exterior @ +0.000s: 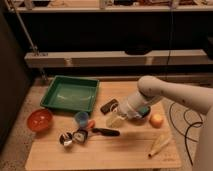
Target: Place brush in metal cup
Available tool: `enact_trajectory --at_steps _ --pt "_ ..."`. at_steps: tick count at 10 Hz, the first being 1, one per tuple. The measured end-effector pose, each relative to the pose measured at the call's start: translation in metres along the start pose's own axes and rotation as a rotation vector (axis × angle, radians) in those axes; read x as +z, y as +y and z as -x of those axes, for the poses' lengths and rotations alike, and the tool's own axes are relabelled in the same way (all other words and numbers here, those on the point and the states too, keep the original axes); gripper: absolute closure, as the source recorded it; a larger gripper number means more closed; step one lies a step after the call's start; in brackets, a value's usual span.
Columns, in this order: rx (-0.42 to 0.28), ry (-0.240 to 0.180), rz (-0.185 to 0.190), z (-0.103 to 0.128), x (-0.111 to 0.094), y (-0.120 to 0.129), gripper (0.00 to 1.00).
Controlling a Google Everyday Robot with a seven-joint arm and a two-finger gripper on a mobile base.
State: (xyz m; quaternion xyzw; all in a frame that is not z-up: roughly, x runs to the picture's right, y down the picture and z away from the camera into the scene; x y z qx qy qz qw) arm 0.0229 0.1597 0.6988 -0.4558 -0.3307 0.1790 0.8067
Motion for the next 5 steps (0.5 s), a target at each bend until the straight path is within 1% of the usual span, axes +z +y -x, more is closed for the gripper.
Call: enact_trajectory --at_steps 3,4,5 --pt "-0.002 0.003 -0.001 0.0001 0.0008 0.0001 0.59" --pt "-0.001 0.03 -0.015 -0.0013 0.0025 0.0002 0.59" --pt "-0.004 0.05 -0.02 -0.0002 0.006 0.0007 0.59"
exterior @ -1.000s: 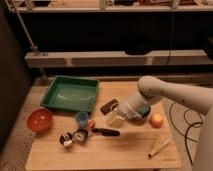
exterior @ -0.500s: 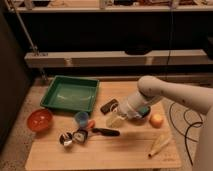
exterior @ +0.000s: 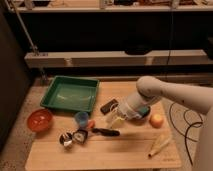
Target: Place brush in metal cup
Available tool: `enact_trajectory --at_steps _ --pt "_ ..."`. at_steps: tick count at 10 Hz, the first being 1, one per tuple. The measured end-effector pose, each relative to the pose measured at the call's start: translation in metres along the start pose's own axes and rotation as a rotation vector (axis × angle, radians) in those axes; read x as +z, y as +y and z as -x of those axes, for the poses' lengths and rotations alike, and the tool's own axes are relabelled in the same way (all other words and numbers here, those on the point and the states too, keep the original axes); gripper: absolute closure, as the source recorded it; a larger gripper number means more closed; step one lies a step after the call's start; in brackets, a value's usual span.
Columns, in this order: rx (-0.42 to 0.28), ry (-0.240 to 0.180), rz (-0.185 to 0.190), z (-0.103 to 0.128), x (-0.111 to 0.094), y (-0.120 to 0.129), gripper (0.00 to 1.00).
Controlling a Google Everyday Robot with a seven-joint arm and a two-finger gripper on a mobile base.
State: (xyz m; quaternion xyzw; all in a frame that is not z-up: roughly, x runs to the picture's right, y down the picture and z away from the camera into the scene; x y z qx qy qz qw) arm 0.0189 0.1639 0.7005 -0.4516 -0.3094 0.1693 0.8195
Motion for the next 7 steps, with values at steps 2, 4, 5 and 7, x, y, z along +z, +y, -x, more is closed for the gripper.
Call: enact_trajectory --at_steps 2,4,5,7 --pt "0.006 0.028 -0.019 -0.002 0.007 -0.001 0.59" --pt "0.012 0.045 -0.031 -0.003 0.011 -0.004 0.59" --pt "0.009 0.054 -0.04 -0.003 0.017 -0.006 0.59" --pt "0.001 0.071 -0.061 -0.006 0.023 -0.009 0.59"
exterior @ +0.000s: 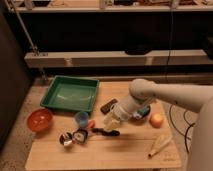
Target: Place brush in metal cup
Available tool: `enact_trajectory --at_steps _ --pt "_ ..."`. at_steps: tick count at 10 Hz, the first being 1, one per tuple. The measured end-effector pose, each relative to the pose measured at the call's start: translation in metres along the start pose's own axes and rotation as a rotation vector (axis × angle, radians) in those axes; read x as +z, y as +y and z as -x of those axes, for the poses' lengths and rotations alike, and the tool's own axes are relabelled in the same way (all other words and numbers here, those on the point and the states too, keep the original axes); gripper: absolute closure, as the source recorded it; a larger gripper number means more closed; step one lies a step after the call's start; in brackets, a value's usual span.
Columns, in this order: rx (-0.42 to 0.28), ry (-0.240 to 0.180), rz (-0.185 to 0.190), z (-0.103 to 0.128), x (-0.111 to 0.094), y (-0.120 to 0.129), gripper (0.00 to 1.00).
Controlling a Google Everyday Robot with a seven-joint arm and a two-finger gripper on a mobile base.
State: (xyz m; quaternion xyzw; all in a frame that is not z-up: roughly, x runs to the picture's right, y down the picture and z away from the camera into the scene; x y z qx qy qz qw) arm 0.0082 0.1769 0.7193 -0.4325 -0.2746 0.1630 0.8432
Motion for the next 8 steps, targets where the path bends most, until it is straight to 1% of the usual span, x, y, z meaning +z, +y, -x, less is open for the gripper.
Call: enact_trajectory --at_steps 2,4,6,8 --pt "-0.035 0.014 -0.02 0.003 0.008 -0.003 0.59" --pt "-0.066 0.017 -0.024 0.004 0.013 -0.005 0.59" --pt "-0.095 0.014 -0.021 0.003 0.02 -0.009 0.59" --pt "-0.099 0.012 -0.007 -0.001 0.028 -0.013 0.59"
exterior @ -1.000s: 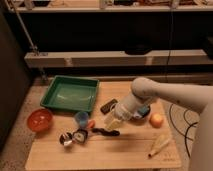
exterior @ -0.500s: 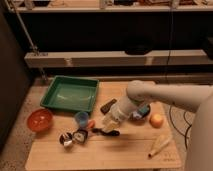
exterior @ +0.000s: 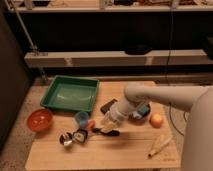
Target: Place brush in metal cup
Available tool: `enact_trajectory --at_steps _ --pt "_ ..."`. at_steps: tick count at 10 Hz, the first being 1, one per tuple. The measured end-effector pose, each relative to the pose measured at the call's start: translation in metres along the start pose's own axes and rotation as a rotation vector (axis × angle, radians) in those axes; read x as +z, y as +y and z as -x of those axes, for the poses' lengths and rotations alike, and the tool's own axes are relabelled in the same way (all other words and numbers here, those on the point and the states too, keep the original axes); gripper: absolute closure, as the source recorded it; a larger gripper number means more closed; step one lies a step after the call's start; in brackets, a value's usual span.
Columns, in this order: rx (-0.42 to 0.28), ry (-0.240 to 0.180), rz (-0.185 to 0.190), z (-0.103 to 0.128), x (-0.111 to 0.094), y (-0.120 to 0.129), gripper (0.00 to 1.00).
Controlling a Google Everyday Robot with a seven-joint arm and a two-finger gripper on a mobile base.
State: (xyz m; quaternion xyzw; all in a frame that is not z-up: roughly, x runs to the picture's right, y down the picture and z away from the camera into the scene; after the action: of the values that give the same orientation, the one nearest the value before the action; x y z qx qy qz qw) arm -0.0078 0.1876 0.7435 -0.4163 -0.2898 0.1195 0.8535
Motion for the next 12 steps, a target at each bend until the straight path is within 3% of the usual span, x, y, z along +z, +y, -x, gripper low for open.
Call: enact_trajectory --at_steps 4,12 --pt "0.009 -0.002 0.028 -0.014 0.018 -0.007 0.59" --pt "0.022 0.007 0.045 -0.025 0.033 -0.014 0.59"
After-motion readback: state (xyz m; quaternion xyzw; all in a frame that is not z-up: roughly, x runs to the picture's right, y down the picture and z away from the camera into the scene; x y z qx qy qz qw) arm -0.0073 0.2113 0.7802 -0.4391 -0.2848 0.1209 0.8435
